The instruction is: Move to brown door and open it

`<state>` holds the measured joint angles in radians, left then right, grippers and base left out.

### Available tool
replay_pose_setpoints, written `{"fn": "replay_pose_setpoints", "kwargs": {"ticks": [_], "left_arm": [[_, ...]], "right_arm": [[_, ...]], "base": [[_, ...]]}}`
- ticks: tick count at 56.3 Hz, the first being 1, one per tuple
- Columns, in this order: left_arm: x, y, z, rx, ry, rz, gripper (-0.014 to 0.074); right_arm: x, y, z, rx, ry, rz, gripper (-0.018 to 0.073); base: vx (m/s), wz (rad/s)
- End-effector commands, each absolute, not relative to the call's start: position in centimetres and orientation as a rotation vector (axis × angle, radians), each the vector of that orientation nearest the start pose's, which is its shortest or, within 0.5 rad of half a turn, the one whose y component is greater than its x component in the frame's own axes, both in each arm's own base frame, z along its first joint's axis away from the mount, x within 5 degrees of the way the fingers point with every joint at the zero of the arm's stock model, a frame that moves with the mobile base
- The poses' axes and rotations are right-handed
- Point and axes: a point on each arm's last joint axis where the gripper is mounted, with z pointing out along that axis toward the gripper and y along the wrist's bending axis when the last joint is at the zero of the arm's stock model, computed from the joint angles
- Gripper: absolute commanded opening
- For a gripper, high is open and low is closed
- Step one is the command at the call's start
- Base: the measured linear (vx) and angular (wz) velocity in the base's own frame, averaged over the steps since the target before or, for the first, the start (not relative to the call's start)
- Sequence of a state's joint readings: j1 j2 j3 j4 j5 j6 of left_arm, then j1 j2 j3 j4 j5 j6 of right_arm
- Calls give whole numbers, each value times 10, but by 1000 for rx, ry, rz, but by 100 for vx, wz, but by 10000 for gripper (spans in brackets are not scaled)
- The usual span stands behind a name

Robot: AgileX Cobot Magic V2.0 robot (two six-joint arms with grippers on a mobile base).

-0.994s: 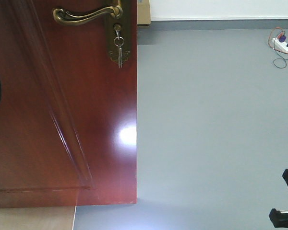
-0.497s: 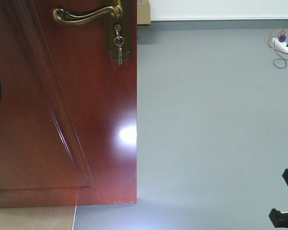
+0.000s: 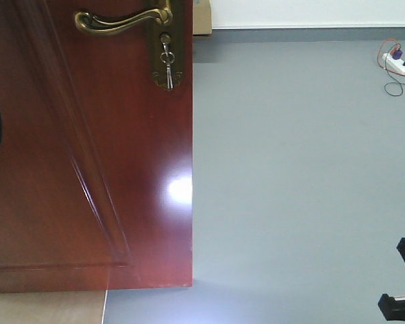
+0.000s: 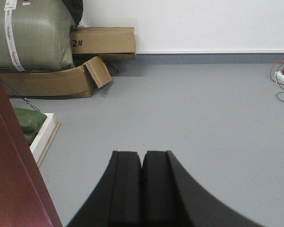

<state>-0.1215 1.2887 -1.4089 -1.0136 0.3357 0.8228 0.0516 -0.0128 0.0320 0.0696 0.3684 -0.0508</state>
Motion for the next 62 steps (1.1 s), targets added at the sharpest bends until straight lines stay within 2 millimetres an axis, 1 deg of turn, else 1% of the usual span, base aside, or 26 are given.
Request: {"fn": "replay_pose_setpoints", "kwargs": {"ticks": [1,13,21,30,39,53,57,62], "left_arm": [[272,-57,498,144,1475,-449,136],[273,-57,497,141,1477,-441,136],[275,-54,494,158,1499,-368,136],[277,-45,493,38,1522,-323,136],[279,-38,495,-50,1495,-303,136],[278,-37,498,-36,1464,-269,136],[275,-36,501,-13,1448,-244,136],[266,-35,504,9,1440,-220,136]], "right_arm": [[54,5,176,-56,1791,60,0],[54,5,176,-56,1791,60,0],[54,5,176,-56,1791,60,0],[54,5,176,-56,1791,60,0],[54,5,176,-56,1791,60,0],[54,5,176,-56,1791,60,0],[54,5,176,-56,1791,60,0],[54,5,176,-56,1791,60,0]], "base": [[0,0],[0,0],[0,0],[0,0],[0,0],[0,0],[0,0],[0,1]]}}
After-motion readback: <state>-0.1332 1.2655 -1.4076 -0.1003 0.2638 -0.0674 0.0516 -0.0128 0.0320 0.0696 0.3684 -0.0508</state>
